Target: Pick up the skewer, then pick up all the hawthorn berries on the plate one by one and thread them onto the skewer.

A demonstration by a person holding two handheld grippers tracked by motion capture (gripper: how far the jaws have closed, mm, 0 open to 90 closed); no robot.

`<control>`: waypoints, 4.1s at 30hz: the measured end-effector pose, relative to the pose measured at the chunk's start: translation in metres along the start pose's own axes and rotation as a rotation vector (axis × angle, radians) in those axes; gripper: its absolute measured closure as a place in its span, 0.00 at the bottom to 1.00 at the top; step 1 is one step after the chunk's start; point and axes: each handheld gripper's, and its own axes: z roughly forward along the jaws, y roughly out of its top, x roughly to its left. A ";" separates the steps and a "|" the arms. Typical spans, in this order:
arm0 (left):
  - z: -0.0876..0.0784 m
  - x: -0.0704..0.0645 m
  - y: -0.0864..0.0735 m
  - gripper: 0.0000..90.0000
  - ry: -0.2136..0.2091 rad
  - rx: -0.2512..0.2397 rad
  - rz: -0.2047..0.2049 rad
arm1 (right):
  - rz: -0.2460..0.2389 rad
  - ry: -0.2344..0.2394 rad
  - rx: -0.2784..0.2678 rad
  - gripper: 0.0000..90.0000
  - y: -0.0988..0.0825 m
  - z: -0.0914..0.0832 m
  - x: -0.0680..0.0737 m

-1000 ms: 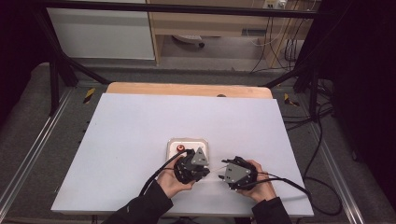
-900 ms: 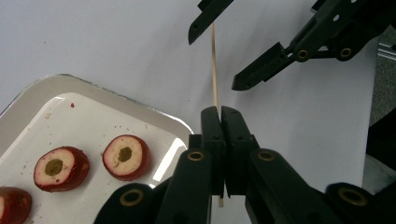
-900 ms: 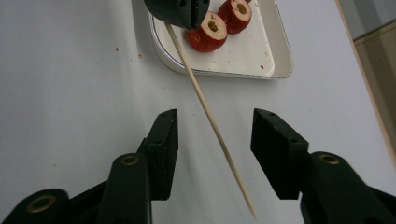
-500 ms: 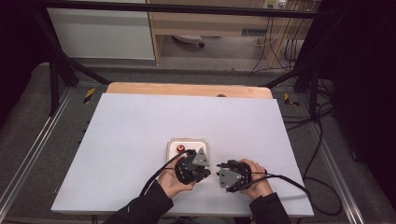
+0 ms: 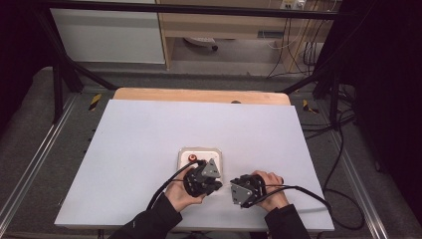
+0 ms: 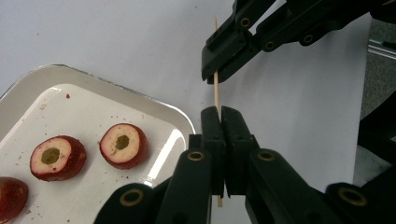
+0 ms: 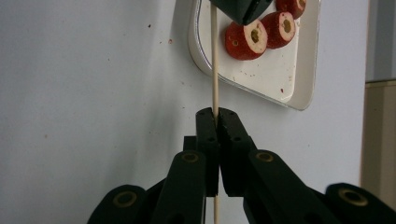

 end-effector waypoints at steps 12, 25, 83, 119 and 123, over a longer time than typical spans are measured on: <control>-0.003 0.007 0.003 0.86 -0.001 0.078 -0.035 | -0.120 -0.022 0.046 0.99 0.008 -0.003 -0.003; 0.014 0.010 0.014 0.97 -0.027 0.239 -0.061 | -0.244 -0.026 0.099 0.99 0.025 0.002 -0.005; -0.076 0.030 -0.114 0.98 0.186 -0.124 -0.252 | 1.142 0.070 -0.077 0.04 -0.020 -0.007 -0.041; -0.080 0.033 -0.136 0.98 0.211 -0.154 -0.284 | 1.144 0.318 0.081 0.37 0.043 0.053 -0.083; -0.081 0.032 -0.136 0.98 0.211 -0.155 -0.284 | 1.159 0.342 0.135 0.42 0.043 0.062 -0.084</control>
